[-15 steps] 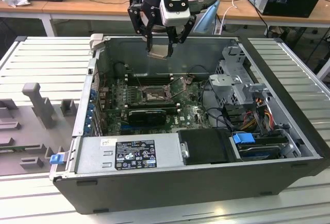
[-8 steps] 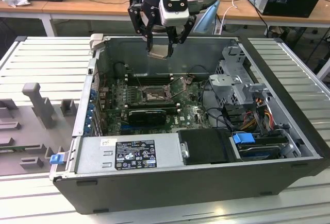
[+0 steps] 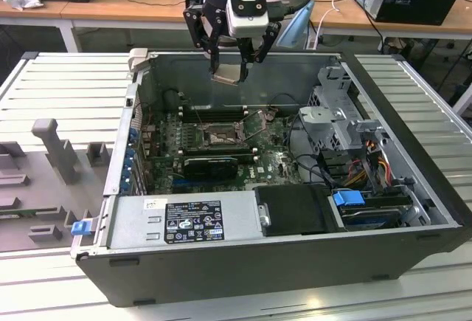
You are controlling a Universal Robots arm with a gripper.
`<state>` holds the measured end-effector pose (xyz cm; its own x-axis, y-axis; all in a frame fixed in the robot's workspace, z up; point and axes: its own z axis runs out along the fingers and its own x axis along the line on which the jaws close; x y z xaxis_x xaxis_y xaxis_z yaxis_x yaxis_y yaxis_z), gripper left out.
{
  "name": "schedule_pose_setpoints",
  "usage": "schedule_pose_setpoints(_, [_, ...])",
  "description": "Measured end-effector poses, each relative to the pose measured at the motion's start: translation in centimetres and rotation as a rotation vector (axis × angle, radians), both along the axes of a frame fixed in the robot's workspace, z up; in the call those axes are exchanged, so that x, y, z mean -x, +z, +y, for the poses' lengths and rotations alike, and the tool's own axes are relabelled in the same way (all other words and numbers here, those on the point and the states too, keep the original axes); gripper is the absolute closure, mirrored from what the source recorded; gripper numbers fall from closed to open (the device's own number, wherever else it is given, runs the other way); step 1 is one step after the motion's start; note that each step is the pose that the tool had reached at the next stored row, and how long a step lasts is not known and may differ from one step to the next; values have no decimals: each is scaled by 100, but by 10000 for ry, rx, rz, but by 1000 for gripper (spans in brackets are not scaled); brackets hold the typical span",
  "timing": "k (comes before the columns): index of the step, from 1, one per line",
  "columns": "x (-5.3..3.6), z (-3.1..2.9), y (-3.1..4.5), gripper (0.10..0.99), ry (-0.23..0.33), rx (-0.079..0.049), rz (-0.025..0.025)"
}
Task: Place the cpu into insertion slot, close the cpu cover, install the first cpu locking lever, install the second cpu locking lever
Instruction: 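Place the cpu into insertion slot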
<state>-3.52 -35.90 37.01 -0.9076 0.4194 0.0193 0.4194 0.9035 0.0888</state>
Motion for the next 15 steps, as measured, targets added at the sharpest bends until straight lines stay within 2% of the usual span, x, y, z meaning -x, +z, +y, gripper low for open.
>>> schedule_pose_setpoints(15, [0,0,0,557,-441,0,0])
